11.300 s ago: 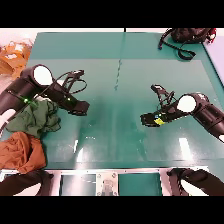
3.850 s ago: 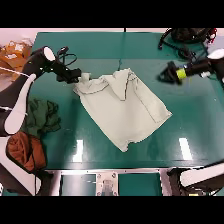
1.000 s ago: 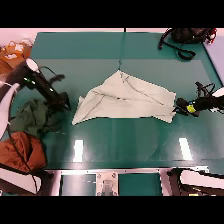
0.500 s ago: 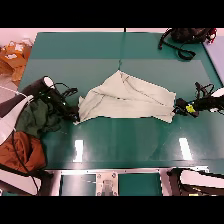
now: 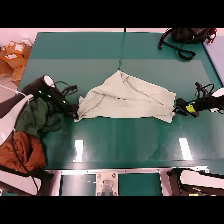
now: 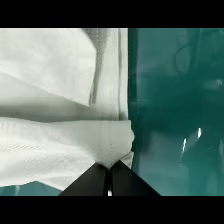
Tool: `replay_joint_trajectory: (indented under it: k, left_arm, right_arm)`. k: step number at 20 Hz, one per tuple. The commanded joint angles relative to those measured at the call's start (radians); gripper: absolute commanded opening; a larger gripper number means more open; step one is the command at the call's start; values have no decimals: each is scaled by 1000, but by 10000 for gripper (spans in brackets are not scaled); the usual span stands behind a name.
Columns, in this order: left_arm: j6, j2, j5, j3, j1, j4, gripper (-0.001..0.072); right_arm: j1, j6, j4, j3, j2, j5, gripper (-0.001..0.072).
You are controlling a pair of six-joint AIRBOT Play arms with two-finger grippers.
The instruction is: Fold the shirts.
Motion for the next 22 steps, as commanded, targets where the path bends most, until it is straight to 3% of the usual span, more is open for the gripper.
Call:
replay_joint_trajectory:
  k: [1,5,7,10,13,16,19,22]
  left_arm:
    - [16,79,-106,121,5,-12,22]
    - [-8,220,-138,462,32,-127,22]
    - [-62,278,-93,679,67,-235,22]
    - [-186,380,30,980,109,-258,21]
    - [-222,584,254,974,144,-245,22]
    - [-224,739,390,964,143,-209,22]
    - [-261,792,399,964,143,-99,22]
    - [-293,764,327,912,143,-47,22]
  right_arm:
    - [1,-17,117,46,48,77,13]
    - [-2,-31,347,294,230,140,13]
    - [-1,23,367,496,335,138,14]
    - [-23,111,362,813,426,129,14]
    - [-94,180,362,1100,463,126,14]
    - [-159,196,305,1203,509,126,13]
    - [-163,214,245,1139,548,131,14]
    - [-163,209,257,1041,547,138,14]
